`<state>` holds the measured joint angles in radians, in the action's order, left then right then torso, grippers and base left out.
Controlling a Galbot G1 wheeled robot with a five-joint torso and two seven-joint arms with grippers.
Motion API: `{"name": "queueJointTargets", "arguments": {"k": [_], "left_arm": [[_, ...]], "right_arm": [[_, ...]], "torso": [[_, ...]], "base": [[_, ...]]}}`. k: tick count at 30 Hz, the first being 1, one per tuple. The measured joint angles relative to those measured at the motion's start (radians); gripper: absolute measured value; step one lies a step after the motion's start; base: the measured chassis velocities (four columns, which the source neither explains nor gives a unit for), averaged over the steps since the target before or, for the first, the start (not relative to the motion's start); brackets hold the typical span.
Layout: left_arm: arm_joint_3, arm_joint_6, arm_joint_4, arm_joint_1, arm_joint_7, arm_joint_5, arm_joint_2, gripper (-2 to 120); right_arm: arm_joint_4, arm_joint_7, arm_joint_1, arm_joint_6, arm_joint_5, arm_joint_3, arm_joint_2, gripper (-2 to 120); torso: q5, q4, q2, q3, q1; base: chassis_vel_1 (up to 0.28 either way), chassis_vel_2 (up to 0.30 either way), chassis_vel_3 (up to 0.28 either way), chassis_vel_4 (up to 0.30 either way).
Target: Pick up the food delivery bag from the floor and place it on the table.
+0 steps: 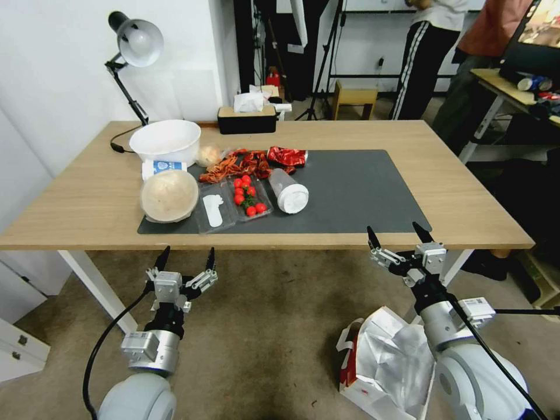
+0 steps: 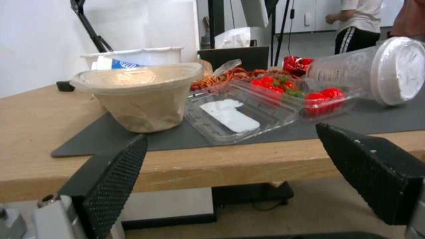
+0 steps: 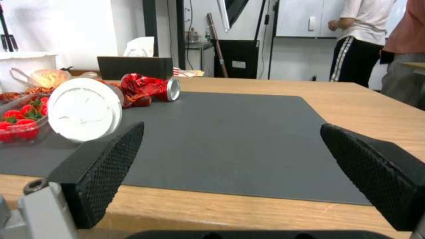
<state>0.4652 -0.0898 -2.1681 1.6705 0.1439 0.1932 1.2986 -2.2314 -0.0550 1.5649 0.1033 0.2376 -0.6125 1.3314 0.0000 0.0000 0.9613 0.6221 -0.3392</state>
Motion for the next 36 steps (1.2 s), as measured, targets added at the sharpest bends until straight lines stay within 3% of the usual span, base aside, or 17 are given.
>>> {"name": "queueJointTargets", "arguments": {"k": [36], "left_arm": [[-0.002, 0.005, -0.008, 0.010, -0.006, -0.004, 0.001, 95]], "right_arm": [[-0.026, 0.005, 0.046, -0.008, -0.046, 0.000, 0.074, 100]], "torso": [[0.0000, 0.0000, -0.167, -0.096, 0.072]], "base": [[0.000, 0.000, 0.000, 0.000]]}}
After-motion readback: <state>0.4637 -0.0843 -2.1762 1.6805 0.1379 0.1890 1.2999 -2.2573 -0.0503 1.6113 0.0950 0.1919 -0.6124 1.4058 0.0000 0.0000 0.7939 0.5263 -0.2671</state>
